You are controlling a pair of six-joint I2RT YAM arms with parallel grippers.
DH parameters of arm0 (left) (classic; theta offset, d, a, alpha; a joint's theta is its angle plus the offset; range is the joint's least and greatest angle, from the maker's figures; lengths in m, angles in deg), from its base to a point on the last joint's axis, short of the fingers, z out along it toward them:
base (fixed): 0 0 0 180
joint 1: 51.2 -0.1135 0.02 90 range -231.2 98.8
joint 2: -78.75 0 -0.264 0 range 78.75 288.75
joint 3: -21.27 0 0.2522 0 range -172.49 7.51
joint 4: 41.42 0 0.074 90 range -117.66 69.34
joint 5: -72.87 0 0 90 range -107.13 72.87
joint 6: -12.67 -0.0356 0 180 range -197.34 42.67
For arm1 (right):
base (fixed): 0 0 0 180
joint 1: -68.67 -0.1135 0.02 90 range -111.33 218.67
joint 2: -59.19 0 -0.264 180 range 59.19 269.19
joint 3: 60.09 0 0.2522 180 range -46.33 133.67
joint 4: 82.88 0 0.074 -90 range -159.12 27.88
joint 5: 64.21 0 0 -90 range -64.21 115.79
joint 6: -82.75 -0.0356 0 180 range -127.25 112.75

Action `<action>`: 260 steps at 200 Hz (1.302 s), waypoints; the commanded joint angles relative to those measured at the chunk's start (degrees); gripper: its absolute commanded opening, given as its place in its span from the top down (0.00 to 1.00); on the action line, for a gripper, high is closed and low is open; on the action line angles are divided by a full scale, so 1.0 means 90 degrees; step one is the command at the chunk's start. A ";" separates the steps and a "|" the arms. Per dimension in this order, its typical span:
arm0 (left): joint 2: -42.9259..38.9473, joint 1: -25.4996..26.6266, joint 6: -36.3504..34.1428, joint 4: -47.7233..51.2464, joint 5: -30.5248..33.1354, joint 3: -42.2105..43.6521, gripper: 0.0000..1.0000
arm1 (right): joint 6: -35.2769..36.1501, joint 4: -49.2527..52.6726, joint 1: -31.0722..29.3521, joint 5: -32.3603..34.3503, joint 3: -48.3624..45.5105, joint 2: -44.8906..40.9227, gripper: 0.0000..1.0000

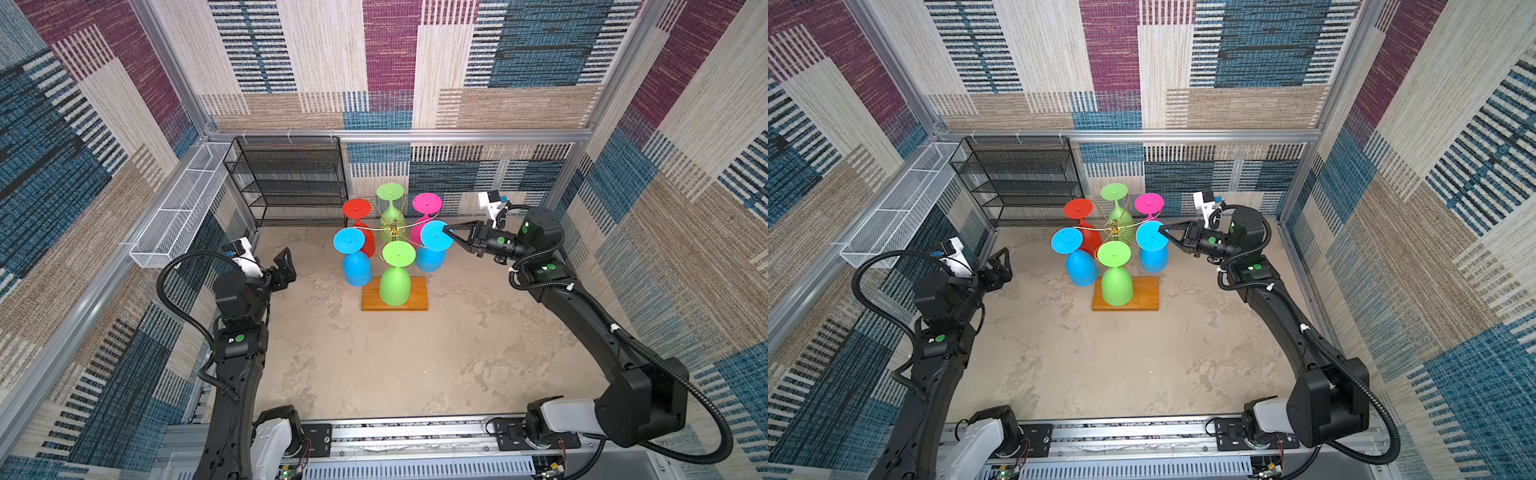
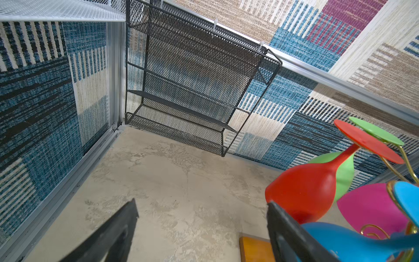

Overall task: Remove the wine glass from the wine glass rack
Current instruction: 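Close the right gripper on the cyan glass's foot on the rack, then lift the cyan glass up off the rack arm with the right gripper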

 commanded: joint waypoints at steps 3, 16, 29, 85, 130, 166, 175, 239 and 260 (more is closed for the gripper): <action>-0.0027 0.0003 0.0070 -0.0024 -0.0076 0.0006 0.09 | -0.0323 -0.0378 0.0003 -0.0182 0.0040 -0.0053 1.00; -0.0030 0.0000 0.0070 -0.0028 -0.0084 0.0003 0.09 | -0.0342 -0.0336 0.0000 -0.0177 0.0060 -0.0063 1.00; -0.0030 -0.0005 0.0078 -0.0042 -0.0086 0.0006 0.09 | -0.0355 -0.0301 -0.0001 -0.0182 0.0070 -0.0094 1.00; -0.0047 -0.0003 0.0095 -0.0063 -0.0089 0.0017 0.09 | -0.0231 -0.0044 -0.0029 -0.0196 -0.0115 -0.0314 1.00; -0.0061 -0.0001 0.0119 -0.0096 -0.0086 0.0028 0.09 | -0.0066 0.0119 -0.0292 -0.0163 -0.0119 -0.0355 1.00; -0.0076 -0.0005 0.0124 -0.0107 -0.0083 0.0048 0.08 | -0.0092 0.0019 -0.0486 -0.0051 -0.0049 -0.0245 1.00; -0.0087 0.0000 0.0127 -0.0107 -0.0082 0.0055 0.09 | -0.0110 -0.0030 -0.0526 -0.0026 -0.0002 -0.0192 1.00; -0.0118 -0.0003 0.0108 -0.0105 -0.0045 0.0055 0.08 | -0.0295 -0.0556 -0.0609 0.0206 0.0416 0.0319 1.00; -0.0116 0.0002 0.0109 -0.0106 -0.0039 0.0053 0.08 | -0.0411 -0.0766 -0.0608 0.0251 0.0512 0.0490 1.00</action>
